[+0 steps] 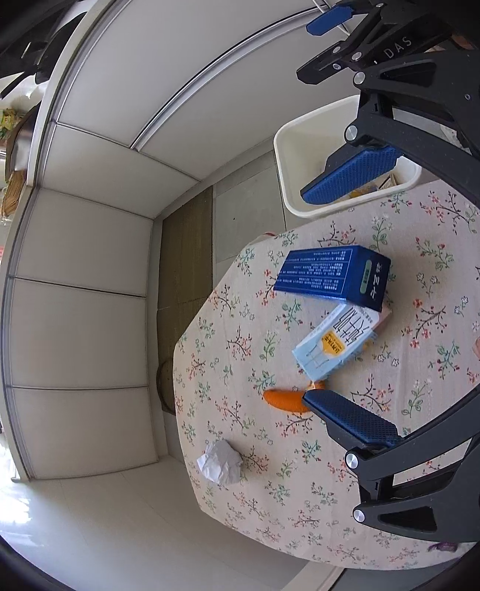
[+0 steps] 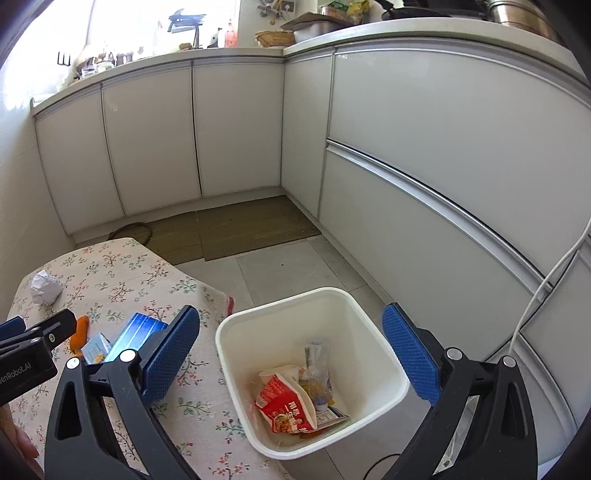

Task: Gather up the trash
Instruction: 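Move both open tools back over the table toward the remaining items, then grasp the second orange peel with the right tool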

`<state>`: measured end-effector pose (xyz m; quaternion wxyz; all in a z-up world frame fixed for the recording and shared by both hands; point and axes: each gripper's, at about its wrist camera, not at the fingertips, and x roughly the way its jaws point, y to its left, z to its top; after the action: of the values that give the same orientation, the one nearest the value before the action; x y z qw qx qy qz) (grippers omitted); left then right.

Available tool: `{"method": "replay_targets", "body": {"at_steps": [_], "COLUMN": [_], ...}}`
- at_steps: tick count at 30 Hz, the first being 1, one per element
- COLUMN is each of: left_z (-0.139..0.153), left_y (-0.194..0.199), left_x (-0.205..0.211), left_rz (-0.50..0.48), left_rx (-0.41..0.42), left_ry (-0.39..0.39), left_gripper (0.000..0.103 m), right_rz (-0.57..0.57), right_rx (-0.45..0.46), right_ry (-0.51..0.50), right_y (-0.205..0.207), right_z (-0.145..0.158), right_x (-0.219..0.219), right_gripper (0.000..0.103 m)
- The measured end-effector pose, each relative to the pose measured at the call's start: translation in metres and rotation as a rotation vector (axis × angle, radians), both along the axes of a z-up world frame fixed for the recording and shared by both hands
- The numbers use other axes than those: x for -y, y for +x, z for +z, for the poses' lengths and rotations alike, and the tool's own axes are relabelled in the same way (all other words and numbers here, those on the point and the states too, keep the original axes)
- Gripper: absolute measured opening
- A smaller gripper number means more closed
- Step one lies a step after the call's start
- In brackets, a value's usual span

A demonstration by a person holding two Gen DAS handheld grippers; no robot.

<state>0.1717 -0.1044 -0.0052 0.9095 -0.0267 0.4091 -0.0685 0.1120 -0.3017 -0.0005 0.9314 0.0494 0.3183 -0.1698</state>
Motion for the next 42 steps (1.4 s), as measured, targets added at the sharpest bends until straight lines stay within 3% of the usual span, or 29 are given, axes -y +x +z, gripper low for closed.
{"method": "replay_targets", "body": {"at_steps": [21, 29, 38, 42], "left_z": [-0.018, -0.022, -0.024, -0.020], "left_y": [-0.004, -0.007, -0.011, -0.013], "left_x": [-0.124, -0.182, -0.258, -0.267], "left_rz": [0.187, 0.318, 0.488, 0.506], "left_rx": [-0.032, -0.059, -0.103, -0.092], "left_ry": [0.031, 0.019, -0.194, -0.229], "left_gripper": [0.096, 0.096, 0.096, 0.096], "right_rz": [0.214, 0.348, 0.584, 0.660], "right_rx": [-0.030, -0.107, -0.231, -0.307], "right_ry": [0.028, 0.047, 0.010, -0.011], "right_y": [0.045, 0.072, 0.111, 0.130], "right_z": [-0.016, -0.034, -0.067, -0.085], "right_x": [-0.122, -0.172, -0.230, -0.260], "right_gripper": [0.096, 0.096, 0.096, 0.096]}}
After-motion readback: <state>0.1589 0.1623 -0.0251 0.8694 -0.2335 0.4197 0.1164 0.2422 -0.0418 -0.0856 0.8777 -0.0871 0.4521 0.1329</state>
